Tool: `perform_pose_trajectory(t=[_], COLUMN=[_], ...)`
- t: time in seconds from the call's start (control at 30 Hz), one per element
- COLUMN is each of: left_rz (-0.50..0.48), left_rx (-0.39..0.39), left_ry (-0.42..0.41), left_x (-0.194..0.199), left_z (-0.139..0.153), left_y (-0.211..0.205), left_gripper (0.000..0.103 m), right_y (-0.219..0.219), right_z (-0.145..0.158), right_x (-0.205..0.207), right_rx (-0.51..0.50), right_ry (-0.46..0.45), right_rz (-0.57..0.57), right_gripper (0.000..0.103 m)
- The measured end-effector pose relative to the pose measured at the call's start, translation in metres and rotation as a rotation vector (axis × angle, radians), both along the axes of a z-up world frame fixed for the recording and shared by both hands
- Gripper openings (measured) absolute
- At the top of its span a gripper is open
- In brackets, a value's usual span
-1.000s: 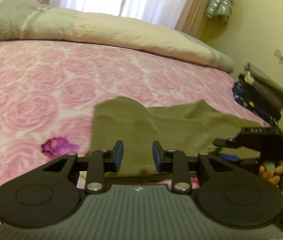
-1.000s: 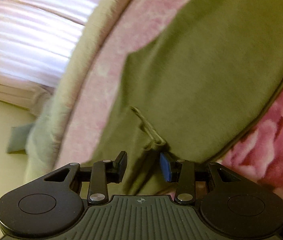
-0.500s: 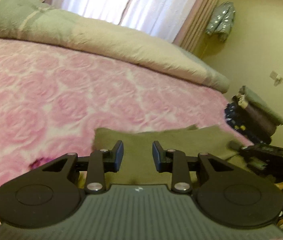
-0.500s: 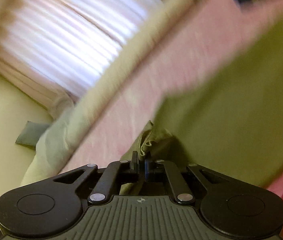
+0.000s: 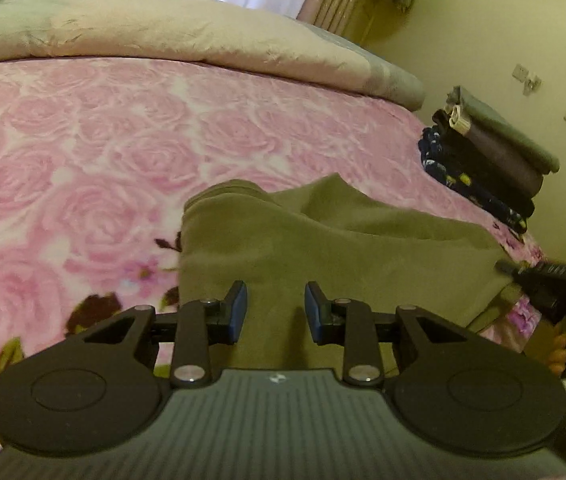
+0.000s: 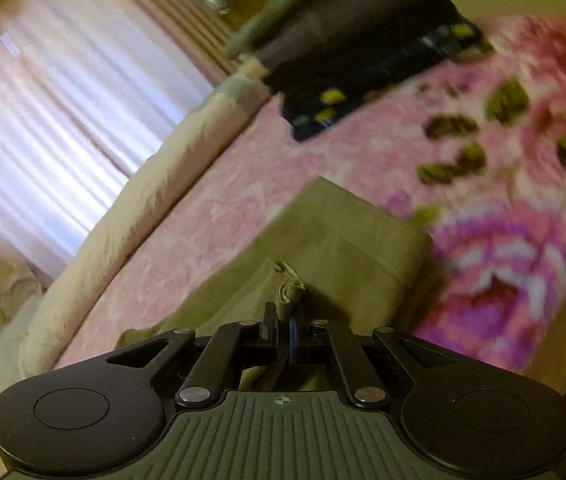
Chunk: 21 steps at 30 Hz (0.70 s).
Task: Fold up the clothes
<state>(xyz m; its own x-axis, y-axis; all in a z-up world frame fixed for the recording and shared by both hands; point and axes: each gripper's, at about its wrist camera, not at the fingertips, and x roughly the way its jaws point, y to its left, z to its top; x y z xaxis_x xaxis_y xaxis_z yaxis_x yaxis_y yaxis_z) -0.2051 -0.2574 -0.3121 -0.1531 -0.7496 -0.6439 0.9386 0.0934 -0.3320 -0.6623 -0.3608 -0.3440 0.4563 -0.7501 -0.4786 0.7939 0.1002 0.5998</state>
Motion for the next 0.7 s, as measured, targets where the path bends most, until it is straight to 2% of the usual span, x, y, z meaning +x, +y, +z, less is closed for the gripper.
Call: perform_pose_trajectory(t=[0.1,0.17,0.2,0.3,0.33,0.4,0.53,0.7], left_rz=[-0.007,-0.009,-0.01,-0.015,-0.016,-0.017,-0.014,0.006], left_rx=[-0.01,-0.006,0.001,0.019,0.023,0.028,0.035,0.036], left_ry=[-0.009,-0.016,-0.019,-0.03,-0.035,-0.037,-0.037,-0.075], left_x=[-0.002,-0.004,-0.005,-0.009,-0.01,-0.01,-0.01,-0.008], left_z=[0.004,0.004,0.002,-0.003,-0.004,-0.006,-0.01,-0.007], left_y=[-0.002,-0.005,-0.007,-0.012,-0.013,-0.014,-0.016,-0.017], left_gripper=[0.026,0.026,0.026,0.026,0.026,0.026,0.026,0.025], right_y=[0.004,0.004,0.0,-0.019,-0.019,-0.014,-0.005,-0.026], right_z=[0.022,0.028,0.023,-0.007,-0.011,-0.009,0.009,-0.012], right_x=[0.002,-0.004,-0.008,-0.027,-0.03,-0.031,-0.028,-0.035], right_rx=[-0.137,-0.181,-0.161,-0.01,-0.002,-0.052,-0.151,-0.002], right_ry=[0.022,0.055,0.061,0.041,0.029,0.024,0.069,0.121], right_rz=[0.018,-0.012,-0.031,-0.085,-0.09,-0.094,-0.13,-0.142], right_gripper=[0.003,0.003,0.003,0.003,0.003,0.003,0.003,0.004])
